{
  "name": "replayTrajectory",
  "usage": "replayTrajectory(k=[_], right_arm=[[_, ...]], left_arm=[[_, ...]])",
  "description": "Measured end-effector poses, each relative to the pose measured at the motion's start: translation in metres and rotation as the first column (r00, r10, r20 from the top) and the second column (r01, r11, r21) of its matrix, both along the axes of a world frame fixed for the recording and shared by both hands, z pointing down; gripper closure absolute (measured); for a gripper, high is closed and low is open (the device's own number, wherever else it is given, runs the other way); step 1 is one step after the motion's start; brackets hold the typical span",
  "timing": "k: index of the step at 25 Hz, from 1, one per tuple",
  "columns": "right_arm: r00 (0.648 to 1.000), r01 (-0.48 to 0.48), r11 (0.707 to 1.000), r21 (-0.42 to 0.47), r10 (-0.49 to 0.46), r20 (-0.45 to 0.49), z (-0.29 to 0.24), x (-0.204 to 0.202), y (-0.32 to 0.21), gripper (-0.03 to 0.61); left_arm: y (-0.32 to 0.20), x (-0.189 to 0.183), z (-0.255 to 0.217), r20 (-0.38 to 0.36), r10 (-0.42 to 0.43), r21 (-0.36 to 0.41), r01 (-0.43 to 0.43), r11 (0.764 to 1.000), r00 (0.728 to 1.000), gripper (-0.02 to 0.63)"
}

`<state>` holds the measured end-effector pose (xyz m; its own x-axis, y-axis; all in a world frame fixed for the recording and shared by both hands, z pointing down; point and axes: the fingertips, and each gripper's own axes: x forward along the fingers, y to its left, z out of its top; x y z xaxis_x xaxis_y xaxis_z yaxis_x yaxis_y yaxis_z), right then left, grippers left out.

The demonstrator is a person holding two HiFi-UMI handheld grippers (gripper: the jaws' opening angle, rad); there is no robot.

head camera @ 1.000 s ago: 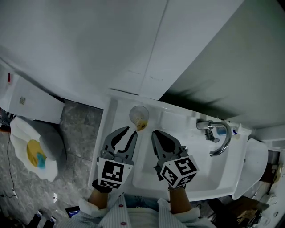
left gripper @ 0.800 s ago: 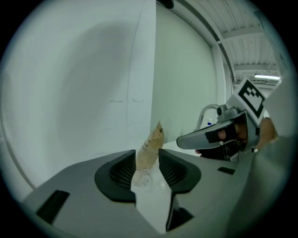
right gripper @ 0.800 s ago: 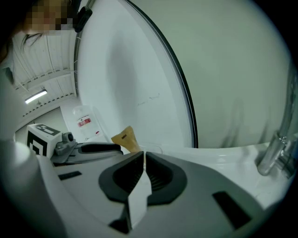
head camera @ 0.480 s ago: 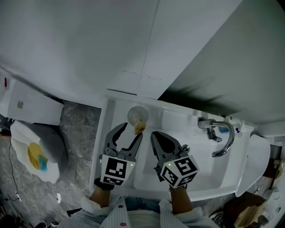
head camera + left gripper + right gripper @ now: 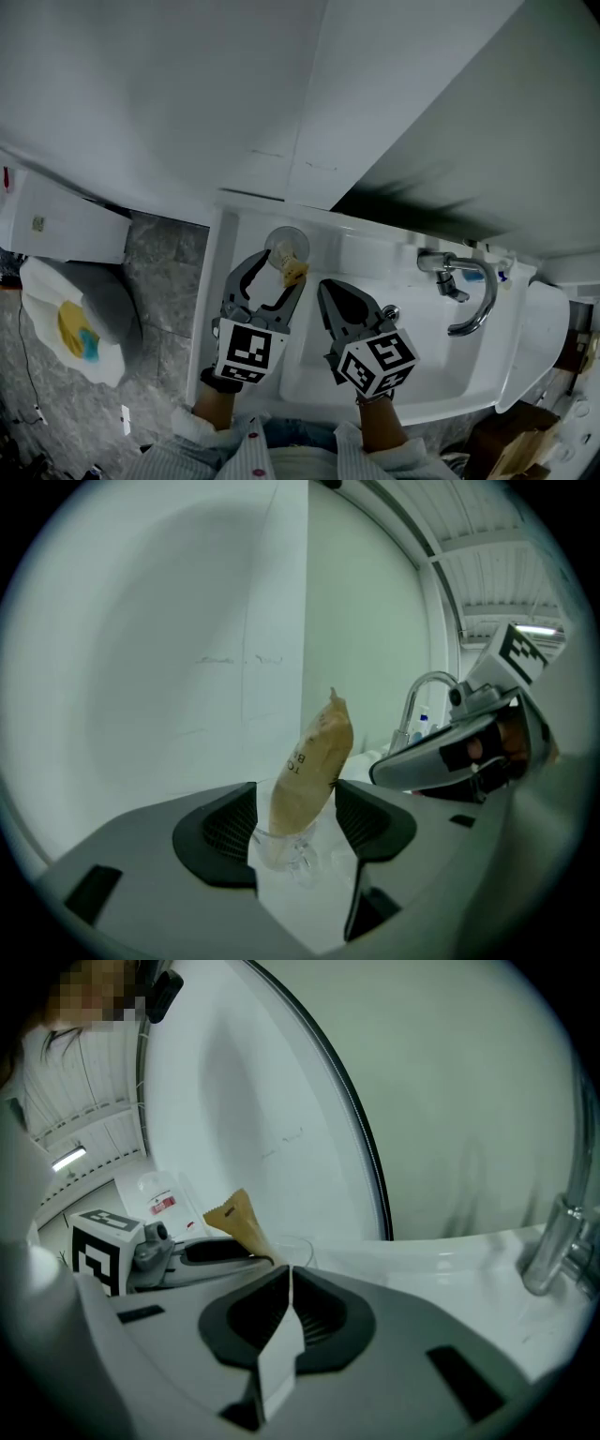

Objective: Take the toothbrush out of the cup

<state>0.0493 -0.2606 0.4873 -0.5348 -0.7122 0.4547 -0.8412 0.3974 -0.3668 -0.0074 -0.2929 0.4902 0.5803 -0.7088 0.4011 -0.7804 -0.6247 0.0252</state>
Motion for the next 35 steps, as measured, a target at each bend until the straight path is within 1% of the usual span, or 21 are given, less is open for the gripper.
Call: replayTrajectory(k=[9,19,25,27,29,35], right_arm=[[1.000,-0.021,1.000,-0.019,0.021,0.004,0.008,0.006,-0.002,0.565],[0.999,-0.038,0.999,-0.034,0.038,0.002,0.014,0.012,-0.004,0.565],[0.999,-0.040,0.998,-0.041,0.040,0.000,0.017,0.015,-0.005,0.565],[0.999,-0.040,0.998,-0.041,0.040,0.002,0.017,0.015,-0.006,0.565],[0.999,-0.040,0.998,-0.041,0.041,0.004,0.017,0.015,-0.006,0.565],[0.999,-0.041,0.998,-0.042,0.041,0.009,0.016,0.013,-0.005,0.565]], left_arm=[[-0.010,0.009,0.008,0.009,0.023,0.005,-0.023,1.000,1.000,0.353],[-0.014,0.018,0.016,0.051,0.061,0.011,-0.061,0.998,0.997,0.351],[-0.016,0.020,0.016,0.056,0.066,0.016,-0.067,0.998,0.996,0.354],[-0.016,0.019,0.016,0.056,0.062,0.018,-0.064,0.998,0.996,0.364],[-0.017,0.018,0.016,0.058,0.055,0.023,-0.056,0.998,0.997,0.394],[-0.018,0.013,0.015,0.053,0.042,0.019,-0.043,0.999,0.998,0.412]])
